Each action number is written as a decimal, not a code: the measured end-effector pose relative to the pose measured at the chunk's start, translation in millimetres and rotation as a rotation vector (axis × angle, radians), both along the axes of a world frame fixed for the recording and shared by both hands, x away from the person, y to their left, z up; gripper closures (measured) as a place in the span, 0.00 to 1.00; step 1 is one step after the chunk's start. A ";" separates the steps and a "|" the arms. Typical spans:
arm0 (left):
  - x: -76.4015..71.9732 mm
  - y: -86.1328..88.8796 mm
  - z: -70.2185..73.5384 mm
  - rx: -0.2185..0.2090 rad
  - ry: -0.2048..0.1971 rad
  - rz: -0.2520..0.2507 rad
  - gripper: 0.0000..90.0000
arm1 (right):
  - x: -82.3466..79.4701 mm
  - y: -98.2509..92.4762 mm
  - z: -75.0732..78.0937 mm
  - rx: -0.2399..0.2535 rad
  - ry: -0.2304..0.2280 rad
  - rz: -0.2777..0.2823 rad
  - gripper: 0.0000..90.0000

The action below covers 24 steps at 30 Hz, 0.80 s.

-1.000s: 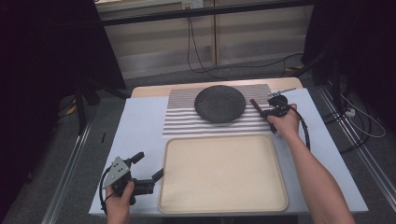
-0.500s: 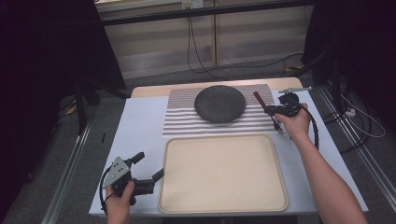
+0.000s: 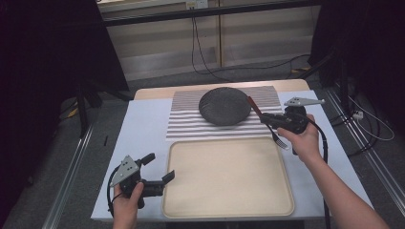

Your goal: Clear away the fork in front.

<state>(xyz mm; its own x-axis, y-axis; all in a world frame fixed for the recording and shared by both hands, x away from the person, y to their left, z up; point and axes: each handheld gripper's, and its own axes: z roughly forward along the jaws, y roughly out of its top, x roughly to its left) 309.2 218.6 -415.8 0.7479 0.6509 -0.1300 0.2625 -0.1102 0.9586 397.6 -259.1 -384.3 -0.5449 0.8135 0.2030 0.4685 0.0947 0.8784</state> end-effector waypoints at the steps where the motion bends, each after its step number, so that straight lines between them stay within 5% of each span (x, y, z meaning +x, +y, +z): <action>1: 0.0 0.0 0.0 0.000 0.000 0.000 0.03 | 0.0 0.0 0.0 0.000 0.000 0.000 0.87; 12: 13.4 -33.5 9.1 0.020 0.044 -0.042 0.03 | -30.5 29.5 -3.7 0.049 -0.029 0.117 0.87; 24: 33.7 -73.9 13.7 -0.004 0.087 -0.029 0.03 | -46.3 49.2 -5.7 0.062 -0.044 0.192 0.87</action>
